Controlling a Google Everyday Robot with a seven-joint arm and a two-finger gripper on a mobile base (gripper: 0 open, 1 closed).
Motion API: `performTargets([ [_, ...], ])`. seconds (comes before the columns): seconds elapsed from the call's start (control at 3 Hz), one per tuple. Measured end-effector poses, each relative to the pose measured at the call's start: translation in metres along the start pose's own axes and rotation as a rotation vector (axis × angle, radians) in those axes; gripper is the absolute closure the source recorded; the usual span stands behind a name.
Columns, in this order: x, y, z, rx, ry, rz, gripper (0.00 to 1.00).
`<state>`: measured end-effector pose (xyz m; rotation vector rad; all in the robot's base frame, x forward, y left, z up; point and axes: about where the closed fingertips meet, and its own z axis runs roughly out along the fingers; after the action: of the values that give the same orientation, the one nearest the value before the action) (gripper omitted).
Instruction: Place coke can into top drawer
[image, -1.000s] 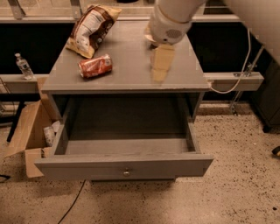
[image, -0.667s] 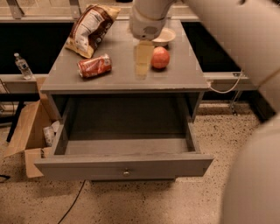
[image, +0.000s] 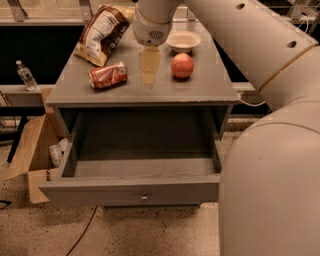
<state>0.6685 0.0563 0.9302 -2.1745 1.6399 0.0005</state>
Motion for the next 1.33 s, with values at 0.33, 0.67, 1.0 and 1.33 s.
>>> performTargets([
  [0.33, 0.000, -0.002, 0.005, -0.002, 0.001, -0.001, 0.00],
  [0.67, -0.004, -0.025, 0.041, -0.016, -0.004, -0.005, 0.00],
  [1.0, -0.012, -0.051, 0.089, -0.047, 0.014, -0.015, 0.00],
  [1.33, -0.017, -0.063, 0.115, -0.070, 0.021, -0.017, 0.00],
])
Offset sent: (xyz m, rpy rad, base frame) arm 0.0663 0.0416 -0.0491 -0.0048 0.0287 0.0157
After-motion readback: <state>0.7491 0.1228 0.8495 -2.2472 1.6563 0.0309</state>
